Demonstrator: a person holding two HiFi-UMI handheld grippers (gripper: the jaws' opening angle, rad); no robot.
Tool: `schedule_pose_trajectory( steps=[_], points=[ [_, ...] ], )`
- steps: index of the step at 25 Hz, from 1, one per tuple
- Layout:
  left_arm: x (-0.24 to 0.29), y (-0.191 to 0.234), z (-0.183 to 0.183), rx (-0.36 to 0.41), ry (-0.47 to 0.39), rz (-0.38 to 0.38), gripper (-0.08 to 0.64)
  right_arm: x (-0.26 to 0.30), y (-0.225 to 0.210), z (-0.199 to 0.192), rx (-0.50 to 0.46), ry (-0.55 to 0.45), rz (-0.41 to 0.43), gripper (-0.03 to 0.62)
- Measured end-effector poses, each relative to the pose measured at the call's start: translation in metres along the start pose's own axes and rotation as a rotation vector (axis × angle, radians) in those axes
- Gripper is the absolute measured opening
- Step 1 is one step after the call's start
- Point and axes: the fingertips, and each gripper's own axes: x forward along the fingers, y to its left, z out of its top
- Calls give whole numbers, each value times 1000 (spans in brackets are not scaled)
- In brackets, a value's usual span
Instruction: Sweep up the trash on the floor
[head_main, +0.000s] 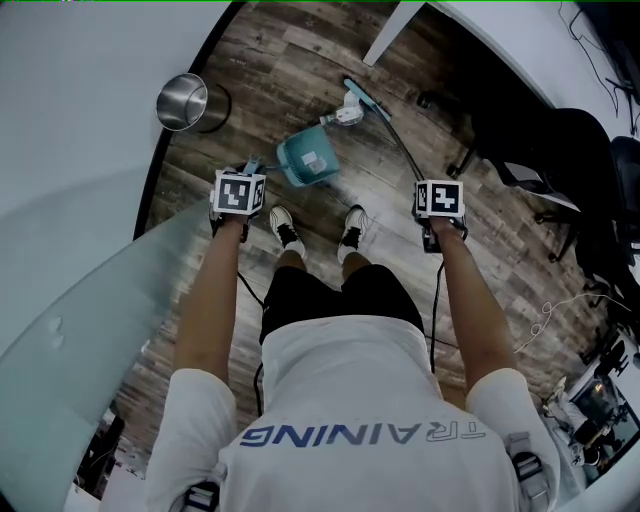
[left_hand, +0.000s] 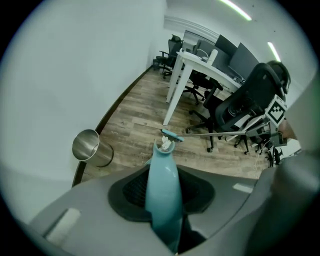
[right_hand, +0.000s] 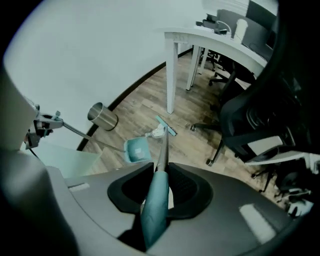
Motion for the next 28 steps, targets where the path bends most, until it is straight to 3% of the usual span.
schedule_pose_trajectory(
  steps=[5, 11, 15, 28],
  points=[
    [5, -8, 8, -15, -23, -1, 107, 23, 10, -11, -179, 94, -57, 108],
    [8, -8, 10, -17, -29, -17, 114, 20, 18, -72, -110, 171, -15, 107],
    [7, -9, 13, -7, -35, -25, 115, 15, 13, -79, -186, 132, -41, 107],
    [8, -12, 13, 6, -40, -33, 118, -13, 98, -148, -444, 259, 155, 107]
  ],
)
